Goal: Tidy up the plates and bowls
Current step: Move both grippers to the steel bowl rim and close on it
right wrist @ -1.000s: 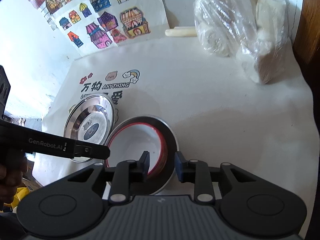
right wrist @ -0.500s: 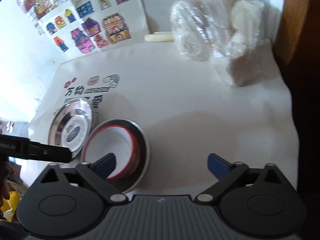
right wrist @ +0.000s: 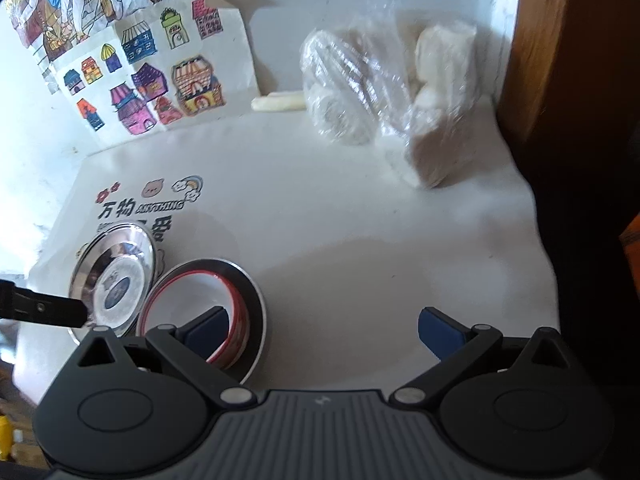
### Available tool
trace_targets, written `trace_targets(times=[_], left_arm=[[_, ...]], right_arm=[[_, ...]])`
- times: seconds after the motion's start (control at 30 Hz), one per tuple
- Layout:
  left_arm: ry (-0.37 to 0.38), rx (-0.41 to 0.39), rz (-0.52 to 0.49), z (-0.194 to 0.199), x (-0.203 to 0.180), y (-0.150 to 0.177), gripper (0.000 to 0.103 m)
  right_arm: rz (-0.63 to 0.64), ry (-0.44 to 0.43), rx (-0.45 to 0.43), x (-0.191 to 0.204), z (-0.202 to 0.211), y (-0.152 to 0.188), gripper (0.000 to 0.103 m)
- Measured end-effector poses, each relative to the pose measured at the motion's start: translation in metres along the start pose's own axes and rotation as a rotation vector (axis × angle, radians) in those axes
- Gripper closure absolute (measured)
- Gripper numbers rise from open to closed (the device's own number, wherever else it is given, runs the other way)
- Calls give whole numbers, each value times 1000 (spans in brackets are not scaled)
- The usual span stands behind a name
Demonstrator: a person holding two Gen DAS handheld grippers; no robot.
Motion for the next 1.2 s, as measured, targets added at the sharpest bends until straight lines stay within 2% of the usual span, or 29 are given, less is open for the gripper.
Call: trace_targets(times=[0.2, 0.3, 0.4, 0.57, 0.77, 1.03, 1.13, 1.2], left_arm=[[15, -8, -31, 13, 12, -1, 1], [17, -24, -27, 20, 19, -2, 1], [15, -32, -15, 23, 25, -3, 1], [0, -49, 11, 27, 27, -4, 1], [-34, -27, 71, 9, 15, 6, 1], [-100, -48, 162, -12, -11, 16, 1], [-124, -47, 207, -18, -8, 27, 1], [-129, -39, 246, -20, -4, 35, 1]], right_arm=[[66, 105, -44, 17, 20, -6, 0], [88, 189, -76, 24, 31, -9, 0], [123, 217, -86, 34, 33, -12, 0], [122, 183, -92, 35, 30, -18, 0], [162, 118, -53, 24, 16, -9, 0], [243, 29, -38, -16, -1, -16, 0], [266, -5, -40, -28, -8, -20, 0], [267, -5, -4, -33, -12, -19, 0]])
Point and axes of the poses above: each gripper's, at about its wrist camera, not at the fingertips, and z roughly against the way its jaws point, x to its left, y to its underside, the point moved 10 cm from there along -z, roughly the way its jaws point, and after that the axes turned 15 degrees about z, right-handed, at the moved point
